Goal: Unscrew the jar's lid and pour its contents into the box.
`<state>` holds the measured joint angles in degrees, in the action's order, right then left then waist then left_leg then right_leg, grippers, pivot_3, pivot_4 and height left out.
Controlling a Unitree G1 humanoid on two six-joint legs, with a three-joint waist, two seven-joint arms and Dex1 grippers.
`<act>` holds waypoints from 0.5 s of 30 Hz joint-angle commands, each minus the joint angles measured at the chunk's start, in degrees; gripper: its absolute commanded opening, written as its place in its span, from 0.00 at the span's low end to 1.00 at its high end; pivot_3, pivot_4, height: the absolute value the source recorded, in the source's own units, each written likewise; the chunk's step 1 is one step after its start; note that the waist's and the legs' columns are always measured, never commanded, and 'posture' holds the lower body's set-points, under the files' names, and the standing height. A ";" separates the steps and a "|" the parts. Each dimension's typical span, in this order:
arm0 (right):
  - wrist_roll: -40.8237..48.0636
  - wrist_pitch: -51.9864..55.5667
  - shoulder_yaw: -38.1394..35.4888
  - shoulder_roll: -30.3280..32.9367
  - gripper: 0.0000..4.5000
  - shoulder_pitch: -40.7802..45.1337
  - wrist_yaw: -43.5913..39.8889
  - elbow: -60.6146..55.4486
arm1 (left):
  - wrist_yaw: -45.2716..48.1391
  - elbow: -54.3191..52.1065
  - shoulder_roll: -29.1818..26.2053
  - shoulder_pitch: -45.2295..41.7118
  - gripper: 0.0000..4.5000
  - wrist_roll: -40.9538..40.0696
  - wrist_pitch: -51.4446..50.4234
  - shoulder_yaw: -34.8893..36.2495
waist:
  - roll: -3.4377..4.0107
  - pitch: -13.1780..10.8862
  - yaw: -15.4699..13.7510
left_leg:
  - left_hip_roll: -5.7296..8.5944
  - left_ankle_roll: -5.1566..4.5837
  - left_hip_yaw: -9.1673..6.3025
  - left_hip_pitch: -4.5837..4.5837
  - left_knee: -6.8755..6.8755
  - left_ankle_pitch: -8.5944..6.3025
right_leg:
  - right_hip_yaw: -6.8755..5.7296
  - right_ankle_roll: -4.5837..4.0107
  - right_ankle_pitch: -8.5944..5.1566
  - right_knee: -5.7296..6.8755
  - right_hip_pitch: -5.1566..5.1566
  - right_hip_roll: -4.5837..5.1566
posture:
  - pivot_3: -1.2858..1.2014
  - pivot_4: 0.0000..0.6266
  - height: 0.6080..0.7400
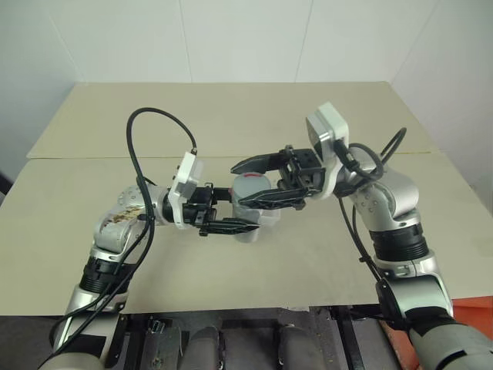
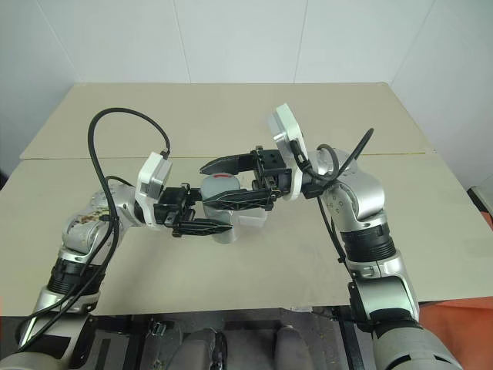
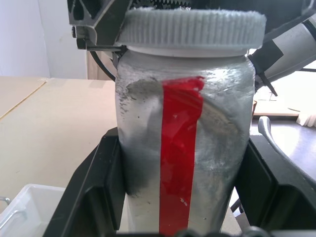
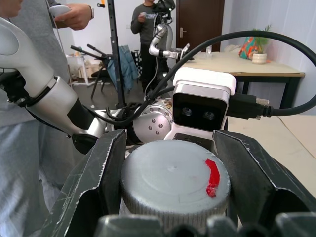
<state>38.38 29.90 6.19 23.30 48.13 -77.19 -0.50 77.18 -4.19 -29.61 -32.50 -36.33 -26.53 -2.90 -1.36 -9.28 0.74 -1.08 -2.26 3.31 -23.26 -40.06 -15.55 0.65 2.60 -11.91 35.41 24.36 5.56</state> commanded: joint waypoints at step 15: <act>-5.25 -0.85 -3.82 0.60 0.95 -3.42 17.24 -3.54 | -12.58 1.80 0.89 0.86 0.59 2.85 5.67 7.02 | 0.00 0.00 -0.12 | 0.01 0.01 0.00 -0.01 0.00 0.01 | 0.00 0.00 0.00 0.01 0.01 0.02 | 0.52 0.24 1.00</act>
<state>33.36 29.72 4.05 23.47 45.08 -61.56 -1.53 66.48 -1.72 -28.84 -31.44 -33.76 -22.53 2.25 -1.36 -9.28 0.62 -1.06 -2.25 3.30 -23.27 -40.06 -15.55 0.66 2.60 -11.91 35.42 24.37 5.58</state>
